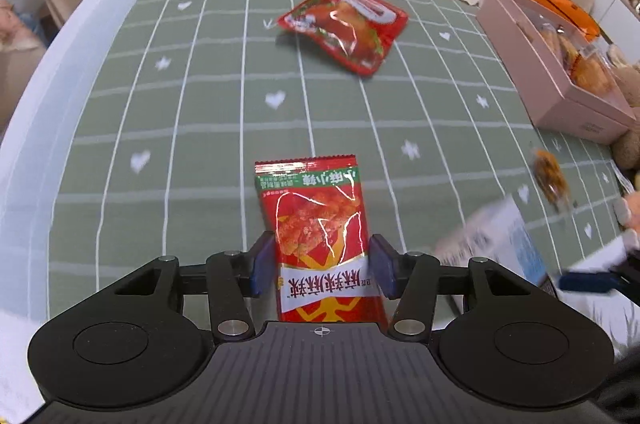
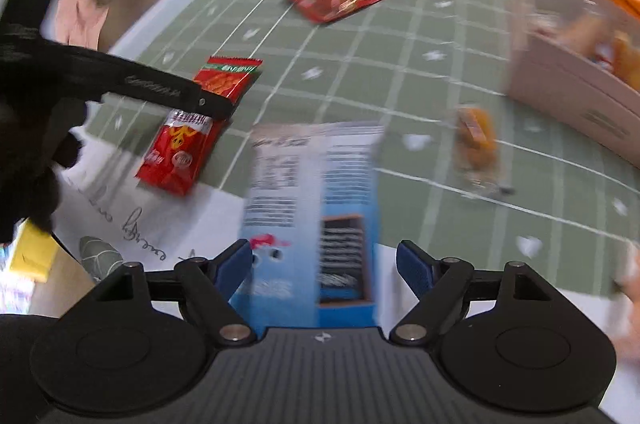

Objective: Organize snacks
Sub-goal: 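Grasp a red spicy strip bag with the left tool while the right tool grasps a small orange candy, then lift the red bag and orange candy off the table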

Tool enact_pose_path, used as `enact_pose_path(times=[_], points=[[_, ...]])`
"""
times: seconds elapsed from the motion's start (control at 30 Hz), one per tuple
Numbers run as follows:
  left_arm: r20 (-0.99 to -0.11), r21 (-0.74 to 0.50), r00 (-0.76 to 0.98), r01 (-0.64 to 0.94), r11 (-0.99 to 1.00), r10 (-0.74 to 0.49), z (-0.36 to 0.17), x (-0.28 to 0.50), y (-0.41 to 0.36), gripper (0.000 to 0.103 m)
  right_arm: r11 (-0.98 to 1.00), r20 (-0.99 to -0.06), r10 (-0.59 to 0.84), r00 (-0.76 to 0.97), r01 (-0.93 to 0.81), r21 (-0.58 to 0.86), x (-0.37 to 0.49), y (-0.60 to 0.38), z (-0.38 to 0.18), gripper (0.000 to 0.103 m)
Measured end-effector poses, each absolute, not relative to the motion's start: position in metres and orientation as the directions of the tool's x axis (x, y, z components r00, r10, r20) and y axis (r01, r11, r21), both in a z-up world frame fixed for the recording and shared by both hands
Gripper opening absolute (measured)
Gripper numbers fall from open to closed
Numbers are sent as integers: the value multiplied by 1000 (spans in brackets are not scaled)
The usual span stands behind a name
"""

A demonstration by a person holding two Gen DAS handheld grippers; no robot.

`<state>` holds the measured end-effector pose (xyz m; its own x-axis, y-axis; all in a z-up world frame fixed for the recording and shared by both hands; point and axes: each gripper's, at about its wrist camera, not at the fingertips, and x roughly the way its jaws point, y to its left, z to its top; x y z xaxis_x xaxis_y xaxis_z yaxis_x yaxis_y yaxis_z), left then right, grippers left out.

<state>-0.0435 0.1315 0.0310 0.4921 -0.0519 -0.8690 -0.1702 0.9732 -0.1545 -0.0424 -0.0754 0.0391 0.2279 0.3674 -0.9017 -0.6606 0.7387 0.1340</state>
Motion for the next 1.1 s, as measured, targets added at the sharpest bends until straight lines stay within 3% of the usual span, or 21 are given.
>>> enact_pose_path(times=[0.1, 0.27, 0.47, 0.57, 0.7, 0.87, 1.1], points=[[-864, -192, 498, -183, 964, -77, 32, -57, 127, 56, 737, -898, 327, 293, -674, 49, -35, -62, 39, 80], [-870, -205, 483, -175, 963, -97, 32, -55, 112, 56, 807, -841, 391, 375, -579, 117, 1, -84, 60, 80], [-888, -201, 440, -115, 973, -132, 32, -48, 91, 52, 907, -868, 265, 421, -414, 77, 54, -110, 42, 82], [-891, -174, 438, -92, 981, -117, 31, -48, 83, 52, 910, -878, 260, 401, -407, 83, 61, -114, 35, 70], [-891, -169, 439, -84, 982, -116, 31, -48, 83, 52, 891, -878, 278, 391, -445, 84, 54, -113, 39, 28], [-889, -162, 443, -76, 984, -112, 31, -45, 82, 53, 882, -876, 285, 388, -464, 82, 44, -111, 41, 21], [-878, -161, 465, -60, 985, -115, 30, -40, 80, 52, 897, -883, 290, 369, -427, 116, 34, -132, 45, 21]])
